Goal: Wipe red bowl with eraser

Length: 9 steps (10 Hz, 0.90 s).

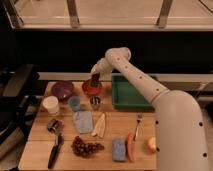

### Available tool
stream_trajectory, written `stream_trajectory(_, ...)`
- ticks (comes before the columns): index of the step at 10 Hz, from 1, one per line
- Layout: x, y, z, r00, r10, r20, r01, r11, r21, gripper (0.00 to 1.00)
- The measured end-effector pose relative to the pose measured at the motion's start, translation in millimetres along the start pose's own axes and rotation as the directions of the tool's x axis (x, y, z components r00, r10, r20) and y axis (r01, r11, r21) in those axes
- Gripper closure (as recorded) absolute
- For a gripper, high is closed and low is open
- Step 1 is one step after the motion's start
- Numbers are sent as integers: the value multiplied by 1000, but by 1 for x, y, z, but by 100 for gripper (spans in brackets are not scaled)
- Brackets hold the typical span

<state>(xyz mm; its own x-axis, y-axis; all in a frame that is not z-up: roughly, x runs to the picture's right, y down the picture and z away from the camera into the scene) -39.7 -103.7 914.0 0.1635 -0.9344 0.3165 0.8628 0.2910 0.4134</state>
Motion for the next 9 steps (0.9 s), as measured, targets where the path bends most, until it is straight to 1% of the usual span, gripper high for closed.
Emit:
stream_trajectory(2,0,1,11,1000,-26,2,26,1000,7,100)
stream_trajectory(5,-2,1,29,999,-40,9,40,999,26,100)
stream_trajectory(7,-7,0,38,999,-39,24,38,999,35,100)
stream_trajectory(9,-17,3,44,999,-25,48,23,999,31,100)
